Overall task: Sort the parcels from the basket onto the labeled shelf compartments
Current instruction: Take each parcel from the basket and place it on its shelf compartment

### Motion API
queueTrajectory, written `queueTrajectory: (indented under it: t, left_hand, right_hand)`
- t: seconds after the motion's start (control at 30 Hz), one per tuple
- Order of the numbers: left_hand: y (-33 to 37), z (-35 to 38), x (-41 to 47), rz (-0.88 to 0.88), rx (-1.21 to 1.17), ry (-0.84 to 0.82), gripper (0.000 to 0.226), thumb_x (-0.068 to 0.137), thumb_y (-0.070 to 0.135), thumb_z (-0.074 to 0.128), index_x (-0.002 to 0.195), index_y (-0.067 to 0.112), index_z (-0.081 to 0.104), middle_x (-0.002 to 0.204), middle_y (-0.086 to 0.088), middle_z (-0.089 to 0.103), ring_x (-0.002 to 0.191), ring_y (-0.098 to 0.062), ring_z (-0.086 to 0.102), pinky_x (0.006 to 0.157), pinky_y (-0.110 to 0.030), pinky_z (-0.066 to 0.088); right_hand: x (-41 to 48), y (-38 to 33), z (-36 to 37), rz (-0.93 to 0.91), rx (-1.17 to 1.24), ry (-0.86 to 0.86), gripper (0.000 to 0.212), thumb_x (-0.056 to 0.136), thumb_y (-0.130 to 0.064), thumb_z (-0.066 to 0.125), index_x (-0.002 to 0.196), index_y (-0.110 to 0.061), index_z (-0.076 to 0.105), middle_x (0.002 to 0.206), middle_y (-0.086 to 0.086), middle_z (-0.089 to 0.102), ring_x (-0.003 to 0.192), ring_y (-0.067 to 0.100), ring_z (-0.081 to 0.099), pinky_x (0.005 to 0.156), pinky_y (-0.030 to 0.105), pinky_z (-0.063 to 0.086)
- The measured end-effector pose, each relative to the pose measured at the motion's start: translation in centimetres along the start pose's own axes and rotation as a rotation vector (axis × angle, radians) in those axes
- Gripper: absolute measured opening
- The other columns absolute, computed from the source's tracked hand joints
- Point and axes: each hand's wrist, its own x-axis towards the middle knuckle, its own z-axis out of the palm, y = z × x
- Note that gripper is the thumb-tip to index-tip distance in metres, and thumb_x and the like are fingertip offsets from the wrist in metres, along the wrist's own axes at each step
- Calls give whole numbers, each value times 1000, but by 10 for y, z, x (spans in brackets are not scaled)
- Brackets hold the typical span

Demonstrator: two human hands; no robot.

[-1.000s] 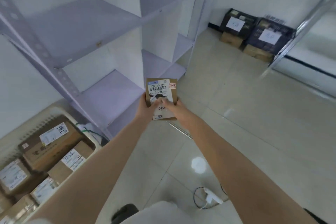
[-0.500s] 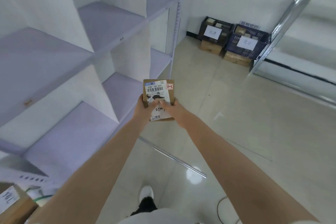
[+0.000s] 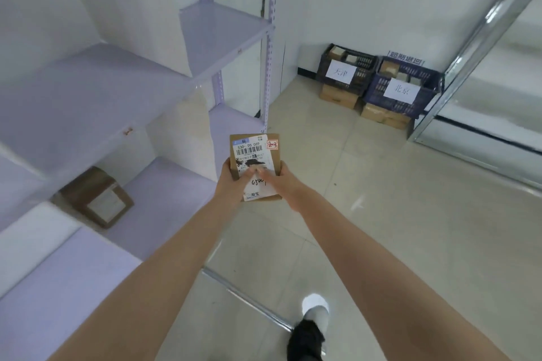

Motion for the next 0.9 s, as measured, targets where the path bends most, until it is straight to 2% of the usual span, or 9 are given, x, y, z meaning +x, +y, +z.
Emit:
queueTrajectory:
  t: [0.1,0.2,0.27,0.4,0.5,0.57,0.67,0.73,0.9]
  left_hand:
    - [12,33,31,27,43,41,37,91,17,63,127,14,52,115,-2,68,97,-18,69,80,-33,58]
    - [26,66,56,26,22,124,27,93,14,61,118,20,51,103,8,67,87,-6,66,68,-19,54]
    - [29,83,73,29,12,156,30,93,15,62,121,15,53,107,5,68,91,-10,68,68,-18,55]
    - [31,101,105,-14,-20,255,48,90,23,66,133,16,46,120,1,66,103,-20,67,86,-42,57]
    - [34,111,134,-42,-68,332,54,93,18,62,139,15,34,121,1,59,102,-20,62,73,-28,55]
    - [36,113,154,-39,-97,364,57,94,17,60,142,15,30,121,0,57,100,-19,61,65,-22,51]
    - [31,111,187,-60,-122,414,59,95,17,59,144,15,27,125,-2,56,101,-19,60,65,-21,50]
    - [33,111,206,-66,-130,453,59,94,16,60,143,13,27,126,-3,56,101,-20,60,65,-22,50]
    - [33,106,246,-54,-124,572,59,93,11,62,141,10,29,121,-3,55,110,-25,59,68,-21,50]
  right_hand:
    - [34,-17,-37,-36,-53,-63,51,93,-25,66,135,-10,42,125,6,65,104,22,66,81,34,58]
    - [66,-39,-73,-42,-87,-140,50,94,-23,65,134,-10,38,124,4,62,100,18,64,74,25,55]
    - [86,-52,-93,-42,-119,-208,52,94,-24,65,135,-12,35,126,2,61,102,17,63,75,25,54]
    - [125,-65,-116,-36,-176,-310,47,95,-24,63,133,-17,35,117,-4,61,100,13,61,73,18,50]
    - [162,-75,-122,-49,-257,-373,41,95,-25,63,129,-20,41,119,-4,62,103,13,62,74,16,50]
    - [190,-82,-119,-60,-289,-401,44,93,-27,66,131,-17,45,122,-2,65,107,16,64,82,24,54]
    - [228,-92,-114,-17,-321,-405,53,89,-30,69,133,-18,41,125,4,65,109,22,65,95,42,54]
    - [252,-97,-110,3,-345,-418,53,88,-31,70,130,-19,41,123,3,65,109,23,65,95,43,54]
    - [304,-105,-101,-39,-395,-536,82,63,-57,73,132,-24,44,120,-2,67,106,19,67,90,45,57]
